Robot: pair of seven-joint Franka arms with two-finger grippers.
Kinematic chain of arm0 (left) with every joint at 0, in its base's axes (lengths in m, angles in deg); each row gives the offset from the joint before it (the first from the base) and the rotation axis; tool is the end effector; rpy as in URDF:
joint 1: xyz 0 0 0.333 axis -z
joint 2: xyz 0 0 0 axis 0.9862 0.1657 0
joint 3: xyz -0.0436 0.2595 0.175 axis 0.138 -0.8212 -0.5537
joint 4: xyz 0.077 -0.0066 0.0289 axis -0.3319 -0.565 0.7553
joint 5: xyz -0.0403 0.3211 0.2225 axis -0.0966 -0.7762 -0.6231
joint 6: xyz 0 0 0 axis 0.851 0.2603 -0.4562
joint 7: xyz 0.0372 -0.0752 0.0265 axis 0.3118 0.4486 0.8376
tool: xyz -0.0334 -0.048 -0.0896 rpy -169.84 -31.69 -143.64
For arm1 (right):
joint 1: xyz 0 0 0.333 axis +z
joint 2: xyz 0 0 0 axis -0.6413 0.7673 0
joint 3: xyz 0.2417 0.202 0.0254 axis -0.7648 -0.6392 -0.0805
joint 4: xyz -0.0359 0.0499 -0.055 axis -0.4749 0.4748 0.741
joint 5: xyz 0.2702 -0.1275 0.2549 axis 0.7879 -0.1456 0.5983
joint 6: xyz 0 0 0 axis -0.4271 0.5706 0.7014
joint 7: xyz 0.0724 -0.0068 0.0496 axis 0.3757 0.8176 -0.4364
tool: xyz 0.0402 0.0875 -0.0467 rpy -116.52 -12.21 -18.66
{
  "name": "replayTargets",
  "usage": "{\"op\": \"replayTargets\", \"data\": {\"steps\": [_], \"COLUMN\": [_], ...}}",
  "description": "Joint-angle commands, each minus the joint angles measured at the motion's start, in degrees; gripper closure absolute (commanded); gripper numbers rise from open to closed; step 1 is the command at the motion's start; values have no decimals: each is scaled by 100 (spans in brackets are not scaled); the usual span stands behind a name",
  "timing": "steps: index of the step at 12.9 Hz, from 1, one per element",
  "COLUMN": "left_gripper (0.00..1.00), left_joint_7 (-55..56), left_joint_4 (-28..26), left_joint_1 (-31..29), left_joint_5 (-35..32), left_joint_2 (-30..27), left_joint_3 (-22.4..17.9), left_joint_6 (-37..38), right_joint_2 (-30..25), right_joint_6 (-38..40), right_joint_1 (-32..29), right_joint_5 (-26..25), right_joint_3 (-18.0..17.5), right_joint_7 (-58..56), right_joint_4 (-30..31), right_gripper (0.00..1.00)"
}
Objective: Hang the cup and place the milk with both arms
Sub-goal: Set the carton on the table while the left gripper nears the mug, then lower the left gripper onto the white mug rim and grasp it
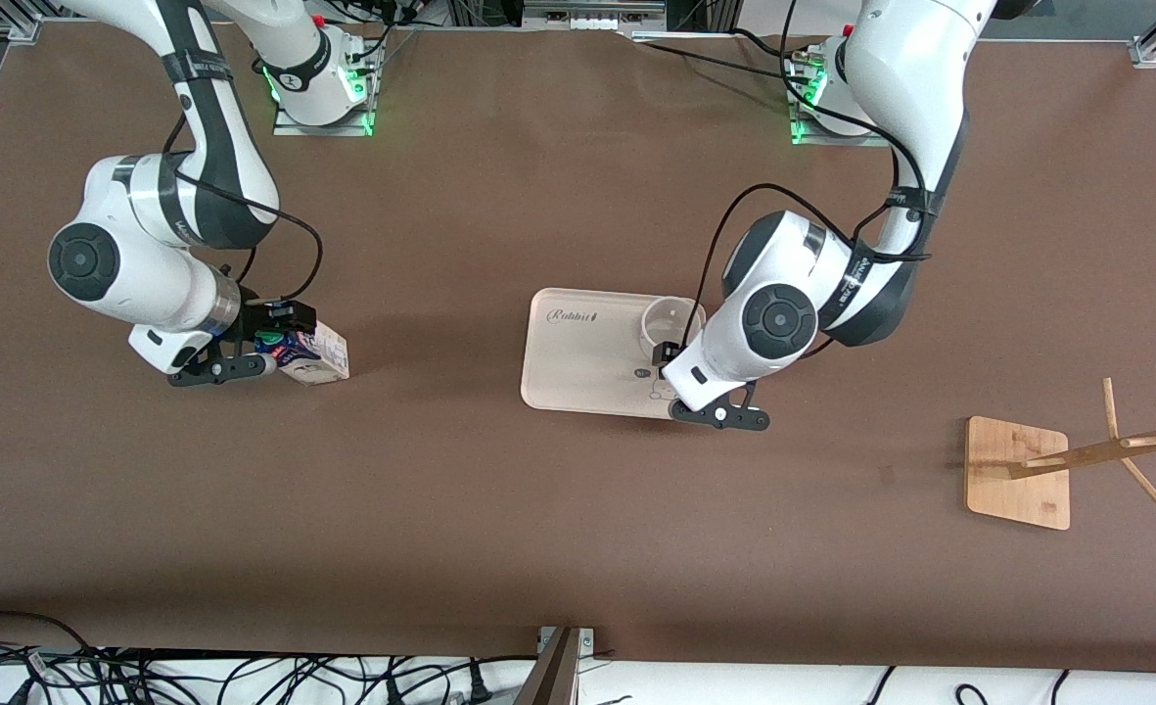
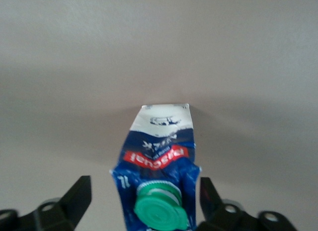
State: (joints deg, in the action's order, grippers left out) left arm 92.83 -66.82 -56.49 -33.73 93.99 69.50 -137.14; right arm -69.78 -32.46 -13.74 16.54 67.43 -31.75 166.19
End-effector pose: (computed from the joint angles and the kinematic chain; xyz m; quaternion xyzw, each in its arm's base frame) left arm 0.6249 -0.3336 0.3050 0.9947 -0.0436 -0.0859 0.0355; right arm 0.5905 0.0876 0.3485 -0.9950 -0.0736 0.0607 0.0294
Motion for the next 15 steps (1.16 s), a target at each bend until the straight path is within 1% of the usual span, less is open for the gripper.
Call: {"op": "replayTargets", "data": {"steps": [1,3,4,6,8,10,11,12,13,14,15], "left_gripper": [0,0,0,0,0,0,0,0,0,0,0], "left_joint_7": [241,338,486,872,1233,1340,1349,1358,1358,1366,1366], "left_joint_4": [-97,-255,-334,-528,-616,-695,-904,-1228,-1727,-2324,-2791], "left_joint_1": [151,292,388,634,854,987,1022,1040,1066,1049,1014], "left_joint_5": [-115,-150,-272,-484,-484,-484,-484,-528,-711,-791,-792], "left_joint_2": [-34,-104,-174,-438,-710,-1078,-1280,-1517,-1798,-2105,-2309], "left_joint_3": [-71,-88,-80,-62,-62,-62,-62,-62,-53,-44,-36], "left_joint_6": [-13,-13,-13,-13,57,320,321,200,-167,-728,-1255], "right_joint_2": [-171,-294,-373,-618,-1196,-1480,-1489,-1490,-1429,-1402,-1402], "right_joint_6": [380,767,1038,1610,2050,2480,2543,2631,2728,2755,2746], "right_joint_1": [40,40,40,40,40,40,40,40,40,40,40], "right_joint_5": [90,73,12,-85,-471,-595,-709,-727,-788,-884,-964], "right_joint_3": [46,37,72,178,187,204,195,178,169,169,169], "right_joint_7": [84,181,190,190,207,260,356,427,427,427,427], "right_joint_4": [-354,-750,-969,-1295,-1341,-1341,-1419,-1559,-1717,-1805,-1815], "right_gripper": [0,0,0,0,0,0,0,0,0,0,0]}}
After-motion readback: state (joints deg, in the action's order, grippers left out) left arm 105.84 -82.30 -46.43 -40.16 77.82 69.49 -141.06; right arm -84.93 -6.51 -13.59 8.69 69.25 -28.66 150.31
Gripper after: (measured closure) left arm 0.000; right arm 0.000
